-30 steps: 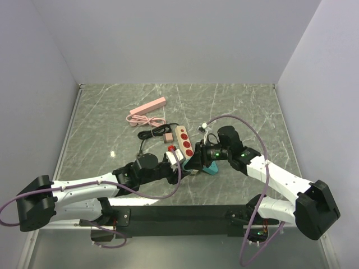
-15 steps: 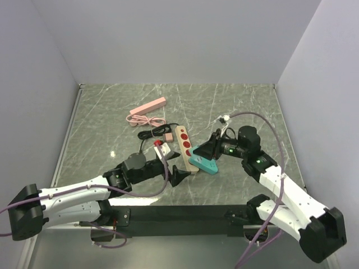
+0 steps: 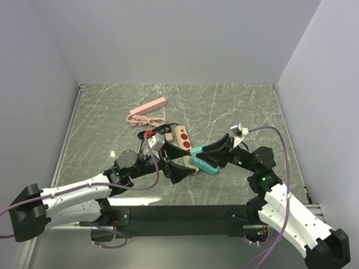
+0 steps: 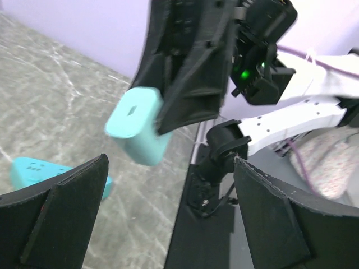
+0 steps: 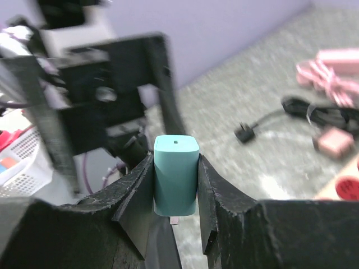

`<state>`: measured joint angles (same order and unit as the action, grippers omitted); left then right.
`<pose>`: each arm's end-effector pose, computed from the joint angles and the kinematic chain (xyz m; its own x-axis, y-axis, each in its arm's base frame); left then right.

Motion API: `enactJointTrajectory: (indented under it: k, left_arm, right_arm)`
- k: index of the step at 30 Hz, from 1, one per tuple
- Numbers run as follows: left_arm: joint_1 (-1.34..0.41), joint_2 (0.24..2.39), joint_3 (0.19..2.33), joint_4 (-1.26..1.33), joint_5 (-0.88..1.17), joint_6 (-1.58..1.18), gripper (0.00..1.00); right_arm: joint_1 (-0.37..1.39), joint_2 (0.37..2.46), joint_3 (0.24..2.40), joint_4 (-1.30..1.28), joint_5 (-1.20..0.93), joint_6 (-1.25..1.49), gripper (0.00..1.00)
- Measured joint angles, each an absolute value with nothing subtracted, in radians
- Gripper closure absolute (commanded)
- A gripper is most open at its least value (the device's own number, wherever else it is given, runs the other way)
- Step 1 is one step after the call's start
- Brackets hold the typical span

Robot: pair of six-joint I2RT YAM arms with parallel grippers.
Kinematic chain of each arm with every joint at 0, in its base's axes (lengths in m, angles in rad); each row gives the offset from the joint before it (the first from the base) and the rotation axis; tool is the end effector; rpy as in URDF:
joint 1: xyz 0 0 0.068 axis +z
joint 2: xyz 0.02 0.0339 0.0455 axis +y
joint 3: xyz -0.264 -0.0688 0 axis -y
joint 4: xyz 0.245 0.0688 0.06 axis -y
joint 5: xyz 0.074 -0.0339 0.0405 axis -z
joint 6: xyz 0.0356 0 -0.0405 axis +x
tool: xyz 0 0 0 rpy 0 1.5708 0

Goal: Insert the plug

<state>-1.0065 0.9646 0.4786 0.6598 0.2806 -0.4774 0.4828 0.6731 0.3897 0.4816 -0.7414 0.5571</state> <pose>0.1098 -0.1919 0.2878 -0.3579 -0.2600 -0.8968 0.8932 0.1846 -0.4100 0.1340 0.0974 0.2869 -0.3431 0.2604 -0.9025 -0.8806 0.2452 0.4055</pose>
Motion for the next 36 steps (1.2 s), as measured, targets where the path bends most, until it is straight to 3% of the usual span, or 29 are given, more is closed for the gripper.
enactJointTrajectory:
  k: [8,17,22,26,28,36]
  left_arm:
    - [-1.004,1.046,0.506,0.736,0.324,-0.573,0.17]
    - [-1.003,1.060,0.512,0.805,0.342,-0.597,0.27]
    - [-1.003,1.064,0.525,0.808,0.346,-0.597,0.44]
    - [-1.001,1.087,0.539,0.819,0.359,-0.596,0.47]
    - [-1.001,1.104,0.541,0.823,0.374,-0.598,0.53]
    - [-1.001,1.127,0.541,0.823,0.404,-0.599,0.51]
  right_arm:
    - [0.527,0.622,0.371,0.672,-0.741,0.603,1.00]
    - [0.587,0.654,0.360,0.751,-0.722,0.613,1.00]
    - [0.593,0.666,0.343,0.761,-0.715,0.618,1.00]
    - [0.593,0.662,0.339,0.762,-0.703,0.618,1.00]
    - [0.593,0.657,0.339,0.762,-0.693,0.617,1.00]
    - [0.593,0.637,0.339,0.760,-0.672,0.617,1.00]
